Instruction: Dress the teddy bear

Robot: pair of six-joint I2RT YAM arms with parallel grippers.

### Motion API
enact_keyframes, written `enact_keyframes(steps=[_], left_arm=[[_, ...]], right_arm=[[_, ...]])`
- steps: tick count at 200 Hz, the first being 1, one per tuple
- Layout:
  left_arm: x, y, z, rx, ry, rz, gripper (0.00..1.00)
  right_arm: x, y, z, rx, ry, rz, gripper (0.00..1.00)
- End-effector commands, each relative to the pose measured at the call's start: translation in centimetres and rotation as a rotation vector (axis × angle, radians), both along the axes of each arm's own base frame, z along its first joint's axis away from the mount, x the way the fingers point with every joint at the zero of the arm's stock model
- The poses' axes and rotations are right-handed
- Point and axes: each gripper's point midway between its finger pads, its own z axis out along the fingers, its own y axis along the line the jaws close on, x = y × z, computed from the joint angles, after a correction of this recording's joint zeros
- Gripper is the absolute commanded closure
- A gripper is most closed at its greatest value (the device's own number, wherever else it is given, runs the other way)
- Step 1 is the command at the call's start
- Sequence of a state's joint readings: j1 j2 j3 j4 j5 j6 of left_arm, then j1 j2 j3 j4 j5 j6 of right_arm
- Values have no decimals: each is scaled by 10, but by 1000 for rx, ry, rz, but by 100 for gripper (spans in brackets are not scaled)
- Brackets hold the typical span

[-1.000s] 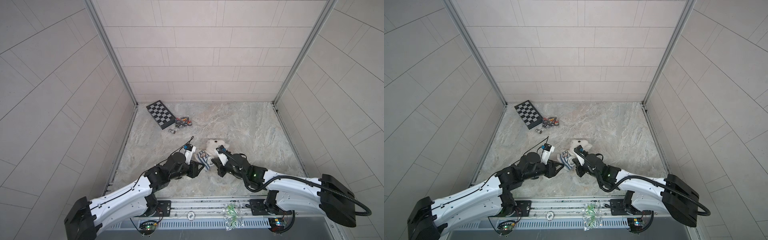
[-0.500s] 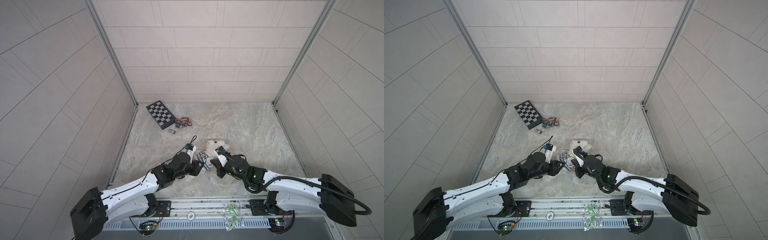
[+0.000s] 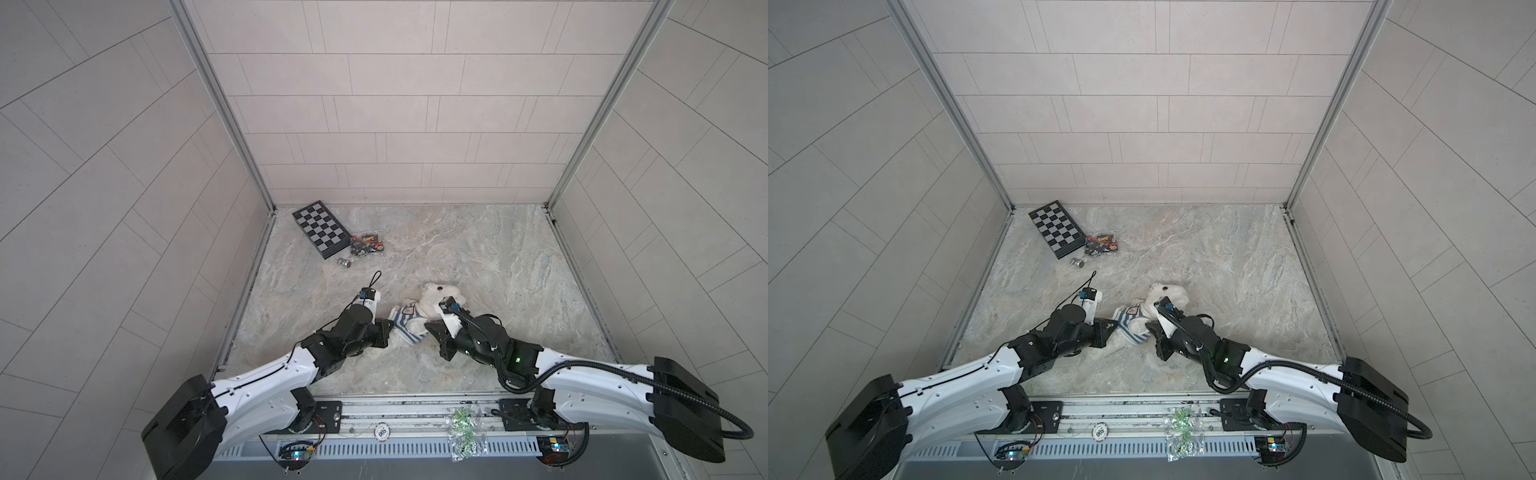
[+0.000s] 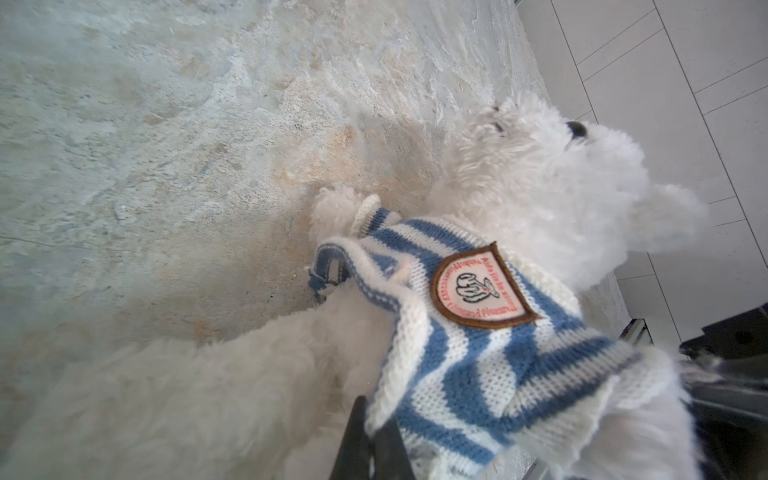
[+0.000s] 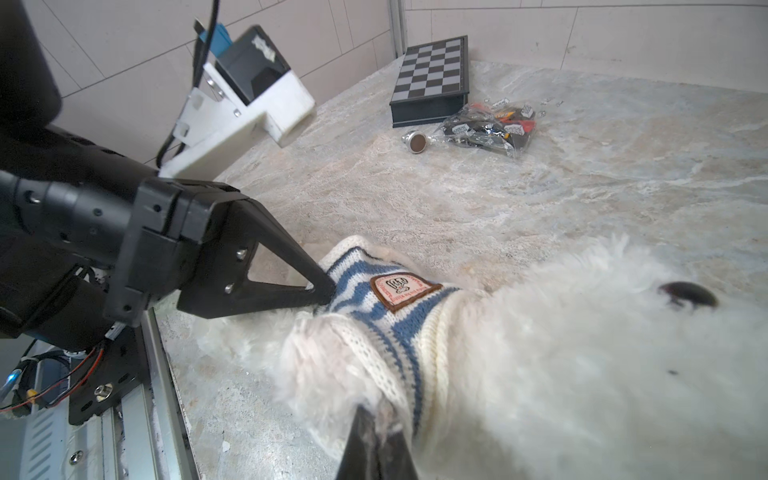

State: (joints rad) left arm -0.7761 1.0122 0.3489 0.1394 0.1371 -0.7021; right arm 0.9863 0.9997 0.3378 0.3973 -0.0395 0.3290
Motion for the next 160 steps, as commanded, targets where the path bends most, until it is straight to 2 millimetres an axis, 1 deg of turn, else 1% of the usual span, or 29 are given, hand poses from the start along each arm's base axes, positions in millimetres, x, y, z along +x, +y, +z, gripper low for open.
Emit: enact_keyframes(steps=[1,30,50,62,70,82,99,122,139,160], left_arm=[[1,18,-25,78,31,33,100],[0,11,-20,53,27,6,100],[0,8,-14,25,21,-1,100],[0,5,-9,4,13,-10,100],[0,4,-6,-5,10,-11,100],[0,2,-2,-18,1,-15,100],[0,-2,2,-38,-1,-26,100],[0,-5,4,-57,2,-31,100],[0,-7,6,-63,3,-36,100],[-1,-7,6,-65,4,-39,100]], right_arm=[[5,-1,28,53,-111,0,100],[3,1,26,12,-108,20,100],[3,4,28,-19,-106,25,77],[-1,8,31,-62,-128,43,68],[-6,12,34,-111,-160,58,65],[-14,19,40,-179,-221,87,62],[-20,28,39,-237,-247,124,59],[-19,36,32,-282,-249,132,58],[-16,39,29,-288,-246,125,54],[-11,42,25,-322,-246,113,54]])
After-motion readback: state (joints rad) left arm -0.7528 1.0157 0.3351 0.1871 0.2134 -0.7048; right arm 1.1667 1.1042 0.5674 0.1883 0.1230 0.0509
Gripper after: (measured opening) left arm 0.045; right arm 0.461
